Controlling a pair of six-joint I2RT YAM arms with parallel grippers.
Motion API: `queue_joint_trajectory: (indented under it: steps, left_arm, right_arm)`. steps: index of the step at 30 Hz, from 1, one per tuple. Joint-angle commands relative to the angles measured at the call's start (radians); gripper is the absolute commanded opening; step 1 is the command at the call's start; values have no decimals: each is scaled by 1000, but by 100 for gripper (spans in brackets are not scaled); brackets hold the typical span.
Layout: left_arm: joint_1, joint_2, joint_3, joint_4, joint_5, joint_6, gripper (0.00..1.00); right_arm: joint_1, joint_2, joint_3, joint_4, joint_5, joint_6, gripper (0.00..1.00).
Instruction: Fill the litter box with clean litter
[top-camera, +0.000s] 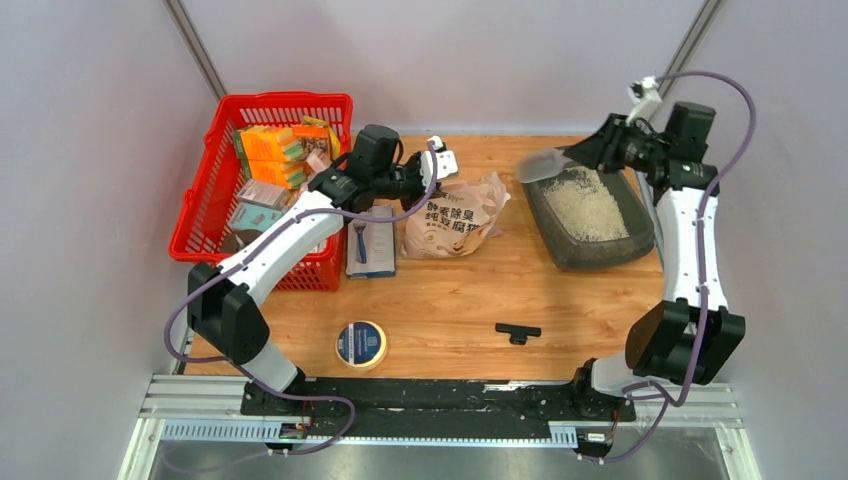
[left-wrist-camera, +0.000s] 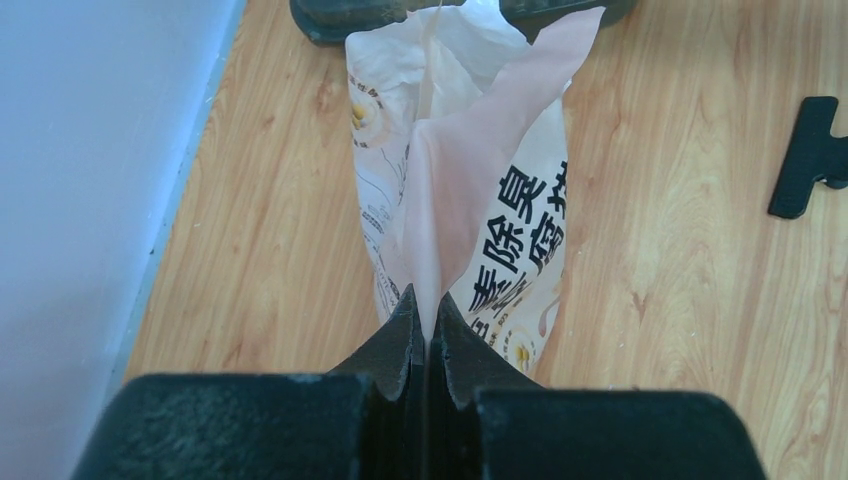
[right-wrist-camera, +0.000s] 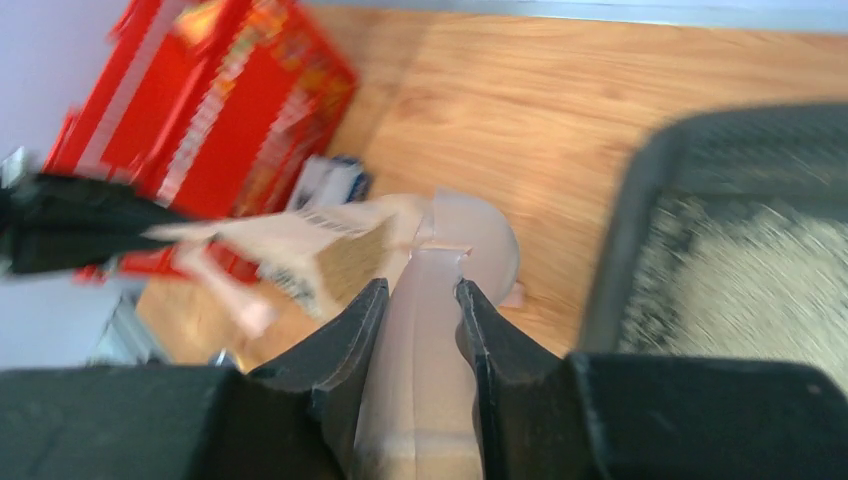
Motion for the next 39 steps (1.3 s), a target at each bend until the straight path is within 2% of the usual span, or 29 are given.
queue_joint_trajectory:
  steps: [1, 8, 11, 12, 20, 27, 30, 32, 33, 34, 36, 37, 39]
  left_arm:
    - [-7, -52, -29, 83, 61, -65, 0]
    - [-8, -78, -66, 119, 33, -86, 0]
    - [-7, -91, -81, 126, 22, -85, 0]
    - [-8, -95, -87, 128, 18, -85, 0]
    - [-8, -113, -110, 123, 15, -88, 0]
    - [-8, -116, -109, 128, 21, -100, 0]
    - [-7, -121, -115, 149, 24, -126, 0]
    - [-8, -125, -120, 161, 26, -164, 0]
    - [-8, -125, -121, 177, 26, -180, 0]
    - [-8, -128, -123, 183, 26, -212, 0]
    - [-8, -131, -127, 214, 21, -252, 0]
    - [-8, -133, -130, 227, 16, -307, 0]
    - [-7, -131, -130, 238, 12, -330, 0]
  right_arm:
    - [140, -16, 175, -268, -187, -279, 0]
    - [251, 86, 414, -501, -181, -506, 0]
    - [285, 113, 478, -615, -116, -606, 0]
    - [321, 113, 471, -632, -92, -621, 0]
    - [332, 67, 390, -539, 27, -617, 0]
    - [387, 81, 319, -569, 118, -721, 0]
    - [450, 101, 262, -490, 191, -661, 0]
    - [510, 119, 247, -403, 260, -539, 0]
    - [530, 132, 236, -369, 368, -488, 0]
    - [550, 130, 221, -327, 462, -348, 0]
    - [590, 123, 187, -231, 659, -234, 0]
    - [590, 121, 184, -218, 664, -150, 0]
    - [590, 115, 163, -174, 666, -83, 0]
